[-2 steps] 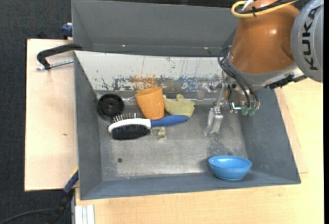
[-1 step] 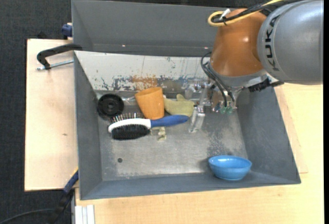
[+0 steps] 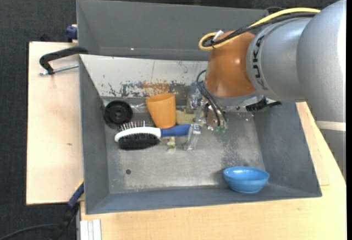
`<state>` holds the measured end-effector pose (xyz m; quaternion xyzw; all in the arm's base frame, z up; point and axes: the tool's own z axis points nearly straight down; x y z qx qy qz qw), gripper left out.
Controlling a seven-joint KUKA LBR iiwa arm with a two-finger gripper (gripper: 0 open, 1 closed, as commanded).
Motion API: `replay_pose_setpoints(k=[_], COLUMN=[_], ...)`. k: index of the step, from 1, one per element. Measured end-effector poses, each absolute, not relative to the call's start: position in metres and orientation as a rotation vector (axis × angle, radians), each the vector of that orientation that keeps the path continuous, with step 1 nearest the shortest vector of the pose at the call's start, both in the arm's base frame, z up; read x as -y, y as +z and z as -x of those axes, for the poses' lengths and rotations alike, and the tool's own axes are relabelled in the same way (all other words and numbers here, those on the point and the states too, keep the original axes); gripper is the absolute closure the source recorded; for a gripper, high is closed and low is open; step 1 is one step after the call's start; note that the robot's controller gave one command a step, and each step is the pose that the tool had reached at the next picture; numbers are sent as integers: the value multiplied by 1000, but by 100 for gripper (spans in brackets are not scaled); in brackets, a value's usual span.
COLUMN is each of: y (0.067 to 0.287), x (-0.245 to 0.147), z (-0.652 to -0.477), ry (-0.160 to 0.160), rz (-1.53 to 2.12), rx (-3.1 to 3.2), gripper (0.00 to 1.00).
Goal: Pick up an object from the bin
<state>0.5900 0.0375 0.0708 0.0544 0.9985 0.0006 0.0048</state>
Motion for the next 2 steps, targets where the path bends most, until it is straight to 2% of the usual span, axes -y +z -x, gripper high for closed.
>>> replay_pose_setpoints(k=[1, 2], y=[76, 171], x=[-37, 7], z=[-593, -595], ry=[4, -3], rz=[-170, 519], rx=[-3117, -3088], gripper=[100, 100])
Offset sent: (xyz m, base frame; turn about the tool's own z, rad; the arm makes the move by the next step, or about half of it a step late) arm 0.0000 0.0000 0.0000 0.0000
